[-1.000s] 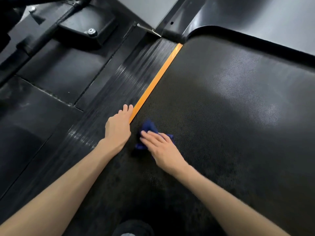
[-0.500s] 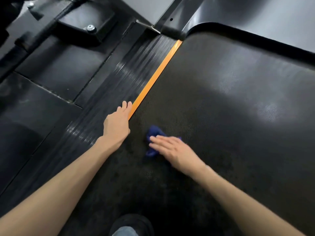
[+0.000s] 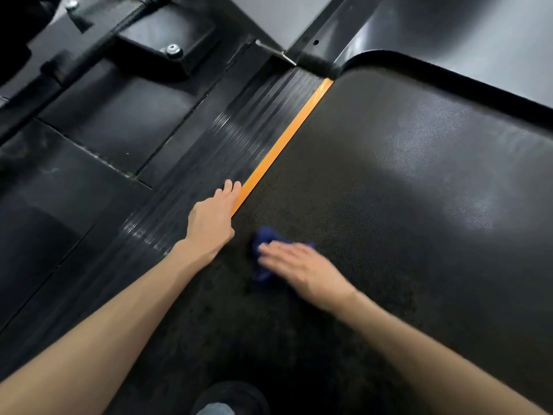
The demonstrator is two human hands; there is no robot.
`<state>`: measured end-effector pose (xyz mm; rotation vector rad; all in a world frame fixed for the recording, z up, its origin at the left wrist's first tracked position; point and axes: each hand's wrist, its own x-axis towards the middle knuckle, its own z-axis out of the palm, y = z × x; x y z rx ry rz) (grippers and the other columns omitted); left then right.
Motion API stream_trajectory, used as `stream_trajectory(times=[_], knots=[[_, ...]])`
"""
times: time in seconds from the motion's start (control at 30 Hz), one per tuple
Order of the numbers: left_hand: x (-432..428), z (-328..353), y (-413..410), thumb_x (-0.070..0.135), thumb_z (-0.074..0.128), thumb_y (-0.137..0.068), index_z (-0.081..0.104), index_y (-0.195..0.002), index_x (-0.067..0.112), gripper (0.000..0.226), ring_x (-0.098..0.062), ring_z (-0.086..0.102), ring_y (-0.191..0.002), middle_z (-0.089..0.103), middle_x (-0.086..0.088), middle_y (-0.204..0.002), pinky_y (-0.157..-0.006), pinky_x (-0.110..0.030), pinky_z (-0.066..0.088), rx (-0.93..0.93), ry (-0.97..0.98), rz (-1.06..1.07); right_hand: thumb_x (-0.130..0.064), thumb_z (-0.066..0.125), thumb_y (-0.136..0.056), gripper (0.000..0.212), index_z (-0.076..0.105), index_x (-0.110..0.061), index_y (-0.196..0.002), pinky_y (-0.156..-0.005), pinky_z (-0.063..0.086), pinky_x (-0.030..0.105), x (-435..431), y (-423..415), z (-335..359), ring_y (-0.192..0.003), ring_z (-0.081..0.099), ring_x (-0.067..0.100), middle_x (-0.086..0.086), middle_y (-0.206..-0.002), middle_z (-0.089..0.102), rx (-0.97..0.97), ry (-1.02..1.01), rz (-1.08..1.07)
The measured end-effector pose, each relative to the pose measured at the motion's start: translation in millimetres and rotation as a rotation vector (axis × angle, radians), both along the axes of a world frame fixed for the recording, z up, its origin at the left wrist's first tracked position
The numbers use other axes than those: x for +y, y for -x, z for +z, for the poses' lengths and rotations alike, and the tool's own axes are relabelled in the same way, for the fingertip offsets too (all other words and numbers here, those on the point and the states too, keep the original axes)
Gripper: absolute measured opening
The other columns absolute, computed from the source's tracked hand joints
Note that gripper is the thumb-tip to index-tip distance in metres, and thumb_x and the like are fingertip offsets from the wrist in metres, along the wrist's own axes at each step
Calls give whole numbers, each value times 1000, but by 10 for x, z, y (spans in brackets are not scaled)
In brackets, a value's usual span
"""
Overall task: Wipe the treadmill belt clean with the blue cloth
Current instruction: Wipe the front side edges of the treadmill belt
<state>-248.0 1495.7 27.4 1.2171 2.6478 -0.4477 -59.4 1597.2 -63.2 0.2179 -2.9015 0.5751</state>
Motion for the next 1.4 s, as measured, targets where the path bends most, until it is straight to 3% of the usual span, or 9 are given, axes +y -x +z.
stream_trajectory(times=[0.13, 0.2, 0.43, 0.63, 0.8, 1.0, 1.17, 1.27, 1.4], knots=[[3, -12, 17, 8, 61, -84, 3, -150, 21, 89, -24, 55, -117, 10, -3, -158, -82, -33, 52, -51, -24, 36, -6, 45, -89, 40, 56, -2, -126, -107, 34, 41, 1014, -318, 4, -126, 48, 34, 16, -138, 49, 44, -15, -824], [25, -30, -13, 9, 61, -84, 4, -150, 19, 88, -25, 51, -123, 9, -3, -158, -82, -34, 52, -43, -44, 46, -4, 44, -88, 37, 59, 3, -121, -103, 38, 43, 934, -334, 20, -120, 52, 38, 20, -132, 54, 67, 32, -997], [9, -107, -65, 11, 62, -85, 3, -150, 18, 88, -23, 39, -134, 6, -2, -158, -79, -34, 53, -43, -79, 70, -10, 51, -81, 51, 54, -15, -132, -101, 32, 31, 85, -492, 16, -129, 43, 17, 0, -144, 46, -67, -26, -282], [22, -132, -45, 12, 62, -86, 4, -150, 17, 87, -24, 45, -128, 8, -4, -158, -75, -32, 53, -12, -54, 68, -2, 48, -81, 40, 62, -3, -119, -102, 34, 34, 540, -602, 51, -117, 56, 32, 13, -132, 56, -7, 87, -904], [30, -138, -66, 13, 64, -85, 4, -150, 17, 88, -24, 33, -137, 7, -3, -158, -80, -35, 53, -39, -68, 80, -17, 43, -88, 45, 53, -19, -132, -102, 29, 28, 32, -791, 126, -131, 42, 14, -4, -145, 44, -124, 20, -123], [-18, -73, -40, 10, 63, -83, 6, -149, 17, 88, -26, 49, -125, 8, -3, -158, -80, -35, 53, -55, -89, 53, 0, 53, -83, 35, 64, -2, -116, -103, 34, 33, 636, -749, 129, -118, 55, 30, 13, -130, 58, 52, 78, -862], [-8, -21, -55, 6, 58, -84, 4, -150, 20, 86, -24, 47, -127, 5, -1, -158, -81, -35, 50, -61, -56, 56, -16, 45, -89, 39, 59, -15, -126, -103, 32, 29, -570, -373, -8, -128, 44, 16, 0, -140, 50, -22, 109, -112], [-51, 1, 5, 4, 55, -84, 5, -150, 25, 85, -25, 52, -122, 6, 2, -158, -84, -35, 48, -106, -66, 56, -24, 35, -98, 39, 53, -21, -132, -106, 27, 28, -326, -261, -14, -133, 38, 12, -5, -145, 44, -29, 10, 125], [-111, 2, 121, 7, 58, -85, 7, -150, 29, 86, -22, 58, -114, 10, 4, -157, -83, -33, 49, -201, -97, 65, -18, 40, -94, 38, 57, -11, -127, -107, 31, 42, 762, 34, -35, -128, 46, 25, 8, -139, 50, 49, 11, -420]])
